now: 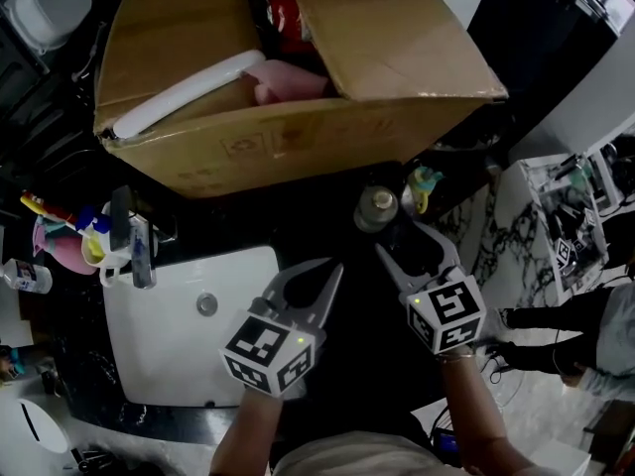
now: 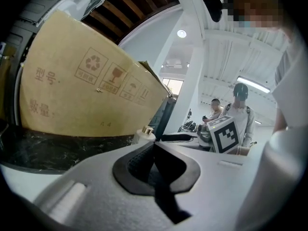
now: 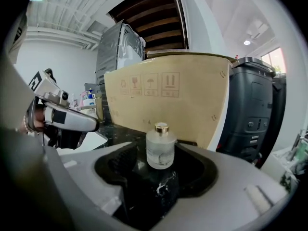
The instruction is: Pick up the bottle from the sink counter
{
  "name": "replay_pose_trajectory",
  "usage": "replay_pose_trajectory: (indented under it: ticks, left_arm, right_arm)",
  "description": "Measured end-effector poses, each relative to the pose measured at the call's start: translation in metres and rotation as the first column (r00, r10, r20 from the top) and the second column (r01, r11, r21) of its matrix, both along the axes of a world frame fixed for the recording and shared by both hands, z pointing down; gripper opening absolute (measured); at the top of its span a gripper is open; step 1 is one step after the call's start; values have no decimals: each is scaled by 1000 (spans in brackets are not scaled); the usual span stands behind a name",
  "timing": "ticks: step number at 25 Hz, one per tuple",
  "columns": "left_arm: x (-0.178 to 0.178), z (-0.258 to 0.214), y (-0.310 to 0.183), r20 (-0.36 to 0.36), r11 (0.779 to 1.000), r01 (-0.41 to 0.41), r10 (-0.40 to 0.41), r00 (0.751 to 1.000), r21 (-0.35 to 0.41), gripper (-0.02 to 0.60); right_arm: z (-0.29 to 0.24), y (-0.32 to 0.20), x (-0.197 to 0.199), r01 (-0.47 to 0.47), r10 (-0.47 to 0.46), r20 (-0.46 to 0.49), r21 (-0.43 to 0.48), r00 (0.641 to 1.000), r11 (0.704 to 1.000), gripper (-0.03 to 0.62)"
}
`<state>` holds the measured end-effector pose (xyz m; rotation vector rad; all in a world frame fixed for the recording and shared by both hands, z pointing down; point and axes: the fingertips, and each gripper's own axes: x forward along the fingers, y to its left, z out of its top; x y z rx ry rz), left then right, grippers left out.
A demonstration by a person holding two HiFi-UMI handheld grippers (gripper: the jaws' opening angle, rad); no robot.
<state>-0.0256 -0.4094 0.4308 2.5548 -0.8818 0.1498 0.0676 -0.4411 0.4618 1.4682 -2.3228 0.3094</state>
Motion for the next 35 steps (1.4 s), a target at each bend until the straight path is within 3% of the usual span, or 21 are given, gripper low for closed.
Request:
replay_pose_trajectory:
  ticks: [4, 11, 31, 35]
  left_arm:
    - [-1, 8, -6, -11, 1000, 11, -11, 1000, -19, 6]
    - [-5, 16, -13, -33, 998, 34, -35, 999, -46, 6]
    - [-7, 29, -24, -99, 995, 44, -52, 994, -88, 6]
    - [-5, 32, -24, -98, 995, 35, -44, 994, -94, 6]
  right_arm:
    - [8, -15, 0, -2, 2, 17, -18, 1000, 1000, 304]
    - [20, -34, -3, 11, -10, 19, -52, 1000, 999, 362]
    - [52, -76, -27, 168, -176, -66, -106, 982, 980, 388]
    - [56, -81, -28, 174, -181, -48, -121, 982, 977, 388]
